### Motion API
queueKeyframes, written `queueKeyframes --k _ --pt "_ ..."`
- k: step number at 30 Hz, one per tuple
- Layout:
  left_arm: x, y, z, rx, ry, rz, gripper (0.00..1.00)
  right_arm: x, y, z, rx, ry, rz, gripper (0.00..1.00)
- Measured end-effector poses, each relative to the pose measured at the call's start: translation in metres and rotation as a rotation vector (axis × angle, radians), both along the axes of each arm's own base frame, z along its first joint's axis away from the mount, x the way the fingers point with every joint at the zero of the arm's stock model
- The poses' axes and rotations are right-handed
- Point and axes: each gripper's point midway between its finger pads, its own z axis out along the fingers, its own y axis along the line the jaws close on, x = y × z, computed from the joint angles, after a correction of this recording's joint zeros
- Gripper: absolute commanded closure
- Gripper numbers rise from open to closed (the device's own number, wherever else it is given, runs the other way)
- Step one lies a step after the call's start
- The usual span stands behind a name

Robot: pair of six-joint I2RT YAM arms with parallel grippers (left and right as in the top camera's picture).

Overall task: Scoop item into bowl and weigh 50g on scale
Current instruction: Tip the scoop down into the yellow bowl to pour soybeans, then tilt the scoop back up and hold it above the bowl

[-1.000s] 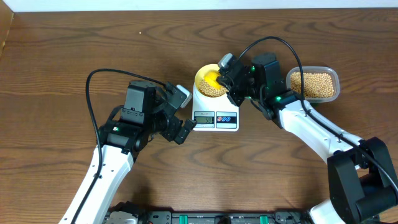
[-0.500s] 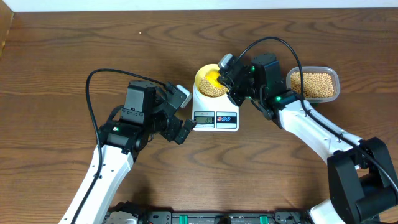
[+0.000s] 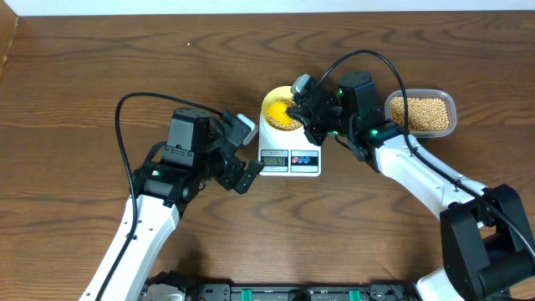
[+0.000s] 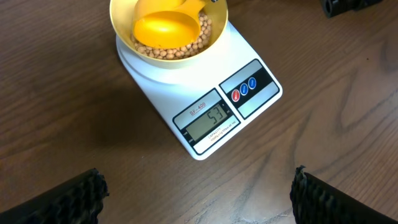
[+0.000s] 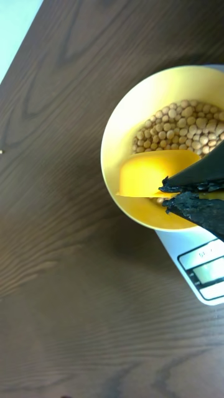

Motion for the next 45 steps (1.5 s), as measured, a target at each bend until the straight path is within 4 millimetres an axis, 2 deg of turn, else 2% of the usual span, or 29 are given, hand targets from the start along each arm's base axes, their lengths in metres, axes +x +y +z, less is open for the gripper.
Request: queueKeyframes --k 12,22,28,37,45 --pt "0.000 0.000 0.000 0.000 0.000 0.000 0.03 -0.004 0.004 0.003 0.040 0.043 0.005 0.99" --pt "0.000 0.000 0.000 0.000 0.000 0.000 0.03 0.012 0.004 0.021 0.110 0.009 -0.055 0.99" --pt "0.000 0.000 0.000 0.000 0.000 0.000 0.03 0.017 -0.003 0.017 0.086 0.009 -0.099 0.99" --pt "0.000 0.000 0.000 0.000 0.000 0.000 0.03 0.020 -0.006 0.010 0.019 -0.062 -0.075 0.99" --pt "0.000 0.000 0.000 0.000 0.000 0.000 0.03 0.020 -0.004 -0.012 -0.010 -0.029 -0.061 0.99"
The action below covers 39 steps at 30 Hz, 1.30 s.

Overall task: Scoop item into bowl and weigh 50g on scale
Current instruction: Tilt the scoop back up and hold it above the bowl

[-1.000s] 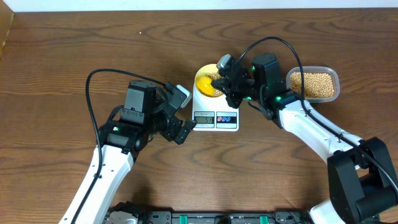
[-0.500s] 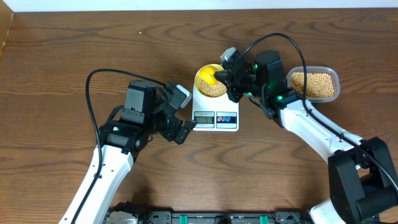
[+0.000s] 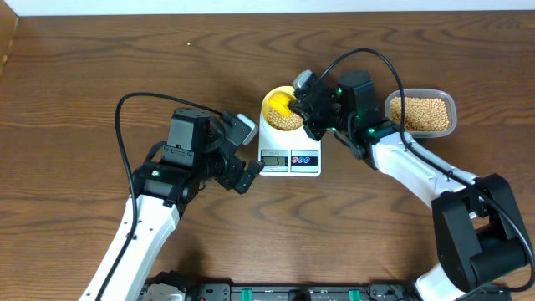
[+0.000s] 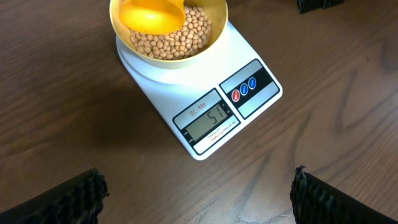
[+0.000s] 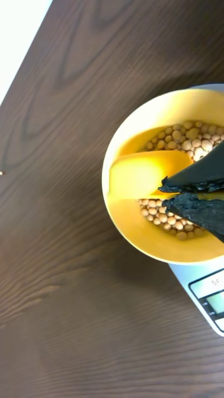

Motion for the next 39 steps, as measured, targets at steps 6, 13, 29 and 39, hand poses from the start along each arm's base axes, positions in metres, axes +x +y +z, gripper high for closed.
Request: queueKeyframes --k 6,13,29,39 --pt "0.000 0.000 0.000 0.000 0.000 0.000 0.03 -0.006 0.007 -0.001 -0.001 0.007 0.023 0.99" --pt "0.000 0.000 0.000 0.000 0.000 0.000 0.03 -0.009 0.009 -0.001 0.018 0.034 0.023 0.99" --pt "0.000 0.000 0.000 0.000 0.000 0.000 0.03 0.005 -0.007 0.004 0.137 0.176 -0.127 0.99" --pt "0.000 0.000 0.000 0.000 -0.001 0.000 0.03 0.003 -0.010 0.008 0.226 0.287 -0.149 0.99"
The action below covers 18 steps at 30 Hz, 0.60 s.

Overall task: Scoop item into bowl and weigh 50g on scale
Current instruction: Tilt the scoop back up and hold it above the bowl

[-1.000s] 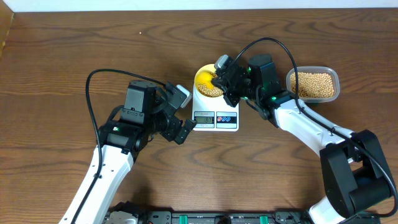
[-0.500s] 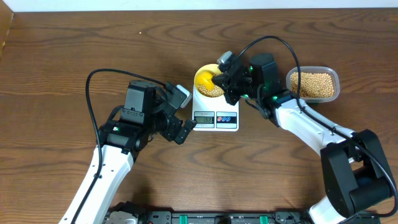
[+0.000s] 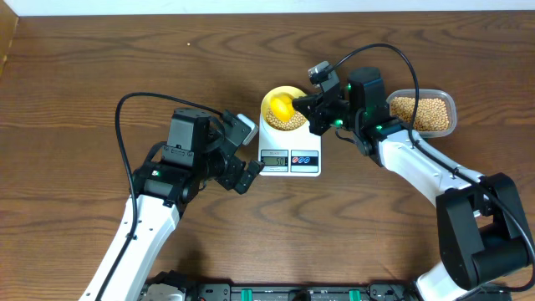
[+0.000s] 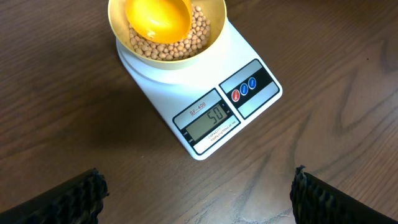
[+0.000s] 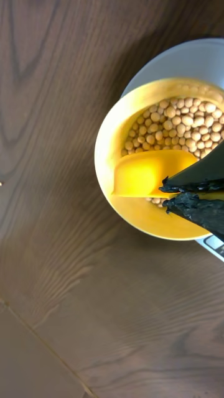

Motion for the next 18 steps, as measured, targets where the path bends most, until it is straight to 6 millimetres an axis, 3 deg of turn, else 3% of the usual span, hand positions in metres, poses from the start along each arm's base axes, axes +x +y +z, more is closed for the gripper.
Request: queueKeyframes --k 18 --pt "-0.0001 0.0000 0.0000 0.000 0.000 0.000 0.03 0.0046 -0.0074 -0.0081 -0.183 -0.213 0.088 0.99"
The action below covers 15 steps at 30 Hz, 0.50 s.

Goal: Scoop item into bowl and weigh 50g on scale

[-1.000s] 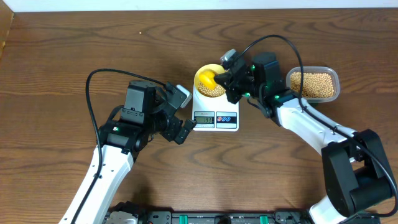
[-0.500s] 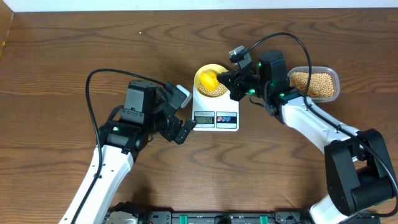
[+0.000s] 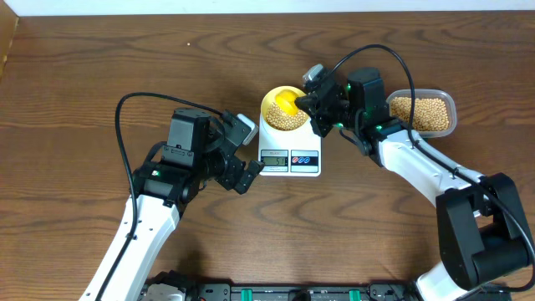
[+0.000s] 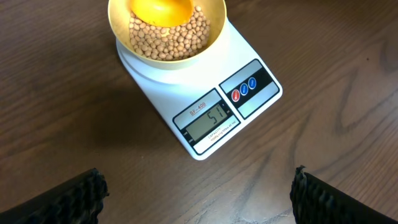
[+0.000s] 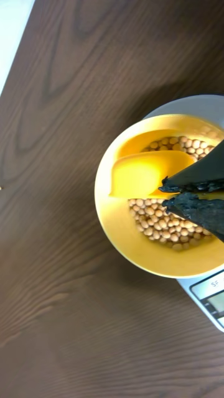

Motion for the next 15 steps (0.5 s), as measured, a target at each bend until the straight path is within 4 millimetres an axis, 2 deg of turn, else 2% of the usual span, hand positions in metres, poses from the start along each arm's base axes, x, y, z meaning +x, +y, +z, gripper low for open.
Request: queueKeyframes --k 9,15 --pt "0.000 0.000 0.000 0.000 0.000 0.001 0.03 -0.018 0.018 -0.007 -0.026 0.020 0.066 0.99" --pt "0.000 0.000 0.000 0.000 0.000 0.001 0.03 -0.019 0.022 -0.005 -0.004 0.036 0.058 0.99"
